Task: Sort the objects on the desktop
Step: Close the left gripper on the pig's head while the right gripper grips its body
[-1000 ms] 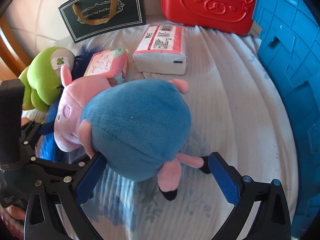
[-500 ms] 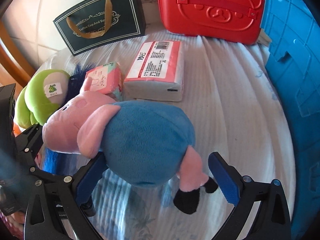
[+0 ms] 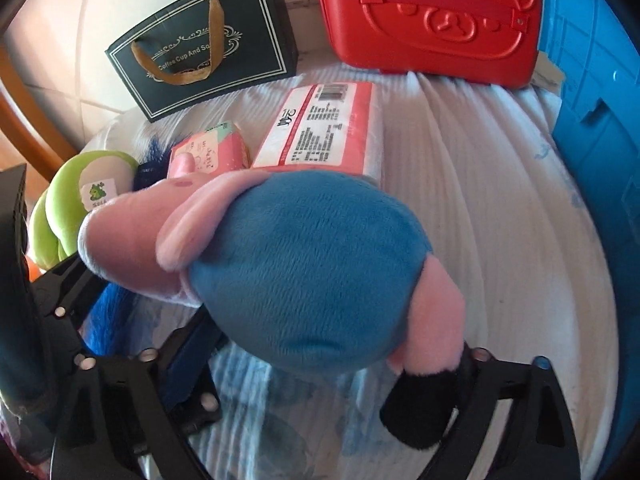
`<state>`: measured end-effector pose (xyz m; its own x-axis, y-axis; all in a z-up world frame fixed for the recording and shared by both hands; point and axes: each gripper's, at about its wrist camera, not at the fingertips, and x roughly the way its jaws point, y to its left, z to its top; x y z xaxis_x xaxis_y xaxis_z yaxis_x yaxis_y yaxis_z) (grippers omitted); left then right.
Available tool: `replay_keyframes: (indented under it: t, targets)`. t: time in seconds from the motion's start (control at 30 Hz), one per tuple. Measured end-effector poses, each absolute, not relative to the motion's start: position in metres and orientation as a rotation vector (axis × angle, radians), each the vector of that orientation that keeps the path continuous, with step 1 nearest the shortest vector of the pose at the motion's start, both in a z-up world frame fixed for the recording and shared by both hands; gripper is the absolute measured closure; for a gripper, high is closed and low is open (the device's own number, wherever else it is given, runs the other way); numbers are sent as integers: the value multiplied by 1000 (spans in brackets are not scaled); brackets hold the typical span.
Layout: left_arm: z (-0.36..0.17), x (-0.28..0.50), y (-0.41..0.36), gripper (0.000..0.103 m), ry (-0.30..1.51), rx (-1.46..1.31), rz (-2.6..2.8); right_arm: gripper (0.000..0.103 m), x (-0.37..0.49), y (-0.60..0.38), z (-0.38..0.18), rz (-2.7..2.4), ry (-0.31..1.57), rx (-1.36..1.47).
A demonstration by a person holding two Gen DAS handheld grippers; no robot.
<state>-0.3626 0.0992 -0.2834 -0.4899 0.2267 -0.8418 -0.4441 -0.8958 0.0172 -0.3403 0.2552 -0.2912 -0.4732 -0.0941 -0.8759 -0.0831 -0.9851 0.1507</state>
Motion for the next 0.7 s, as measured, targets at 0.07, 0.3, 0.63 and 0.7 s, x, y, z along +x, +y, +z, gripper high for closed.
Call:
replay_keyframes:
  t: [0.07,0.3,0.63,0.7]
  targets:
    - [-279,-362,97,36,309,-1293,2400,22,-337,257,-288,-2679,-286,1588]
    - [-252,-343,99,37,318,-1209,2430,32,-314,263,-266,-2735,-275,1494]
    - [-242,-310,81,39,270,-1364,2398,16,-260,273,-227,-2782,-307,1497]
    - [-248,-309,69,39,243,-1419,2428,0,-253,277,-225,-2811,-297,1476]
